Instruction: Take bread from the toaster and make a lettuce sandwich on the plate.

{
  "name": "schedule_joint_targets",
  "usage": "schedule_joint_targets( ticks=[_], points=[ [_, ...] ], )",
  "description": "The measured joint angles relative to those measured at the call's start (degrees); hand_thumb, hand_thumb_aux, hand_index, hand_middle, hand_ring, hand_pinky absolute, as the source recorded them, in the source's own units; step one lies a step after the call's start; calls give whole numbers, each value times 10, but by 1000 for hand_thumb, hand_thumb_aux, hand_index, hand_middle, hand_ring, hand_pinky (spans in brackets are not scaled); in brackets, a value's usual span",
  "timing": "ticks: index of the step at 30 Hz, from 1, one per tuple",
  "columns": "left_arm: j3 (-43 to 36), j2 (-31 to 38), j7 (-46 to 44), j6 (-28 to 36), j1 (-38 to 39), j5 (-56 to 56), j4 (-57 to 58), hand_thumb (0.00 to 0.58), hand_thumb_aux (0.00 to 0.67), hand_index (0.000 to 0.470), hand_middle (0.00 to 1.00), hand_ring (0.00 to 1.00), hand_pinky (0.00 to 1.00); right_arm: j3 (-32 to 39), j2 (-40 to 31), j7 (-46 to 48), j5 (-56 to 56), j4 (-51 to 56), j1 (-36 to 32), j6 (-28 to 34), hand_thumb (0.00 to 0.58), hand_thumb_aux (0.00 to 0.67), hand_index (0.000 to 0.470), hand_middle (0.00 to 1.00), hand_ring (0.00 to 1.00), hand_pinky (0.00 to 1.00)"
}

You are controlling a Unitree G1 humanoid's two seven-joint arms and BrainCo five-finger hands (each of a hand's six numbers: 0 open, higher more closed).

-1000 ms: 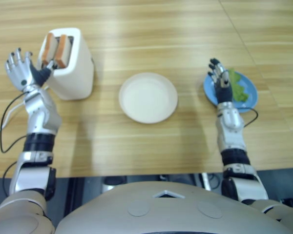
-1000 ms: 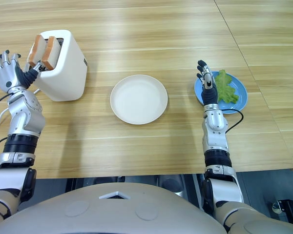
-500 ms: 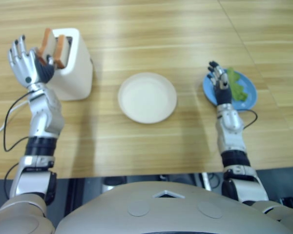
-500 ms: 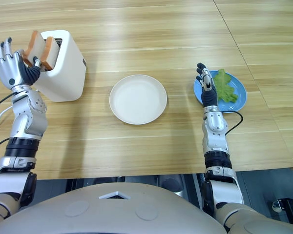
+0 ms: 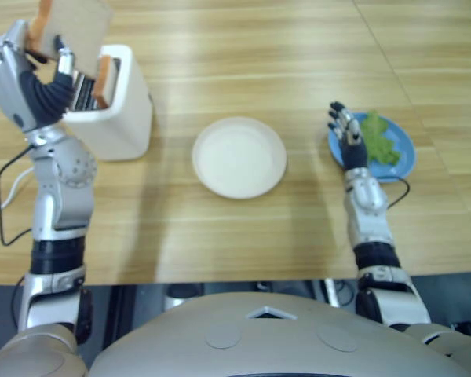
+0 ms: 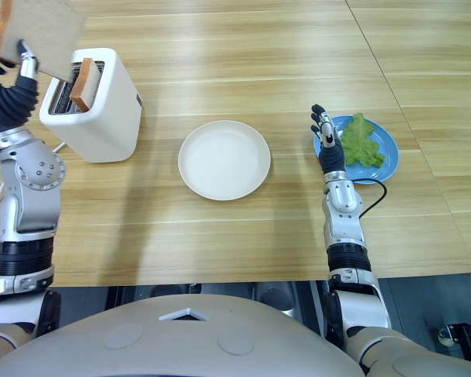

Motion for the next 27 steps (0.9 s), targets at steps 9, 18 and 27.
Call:
schedule_joint_targets(
  ticks=[9,18,27],
  points=[
    [-146,-100,-136,-99,-45,-48,103,580,670,460,1000,1000,1000,-2,1,-2,-1,3,-4,1,0,0,0,0,0,0],
    [-247,-172,-231,-100,-96,-45,409,580,670,460,1000,1000,1000,-1,1,-1,-1,15,-12,1,0,0,0,0,0,0],
    [-249,-143,-298,-115,-107,-57,461,580,670,460,1000,1000,1000,-1,1,-1,-2,16,-12,1,0,0,0,0,0,0]
  ],
)
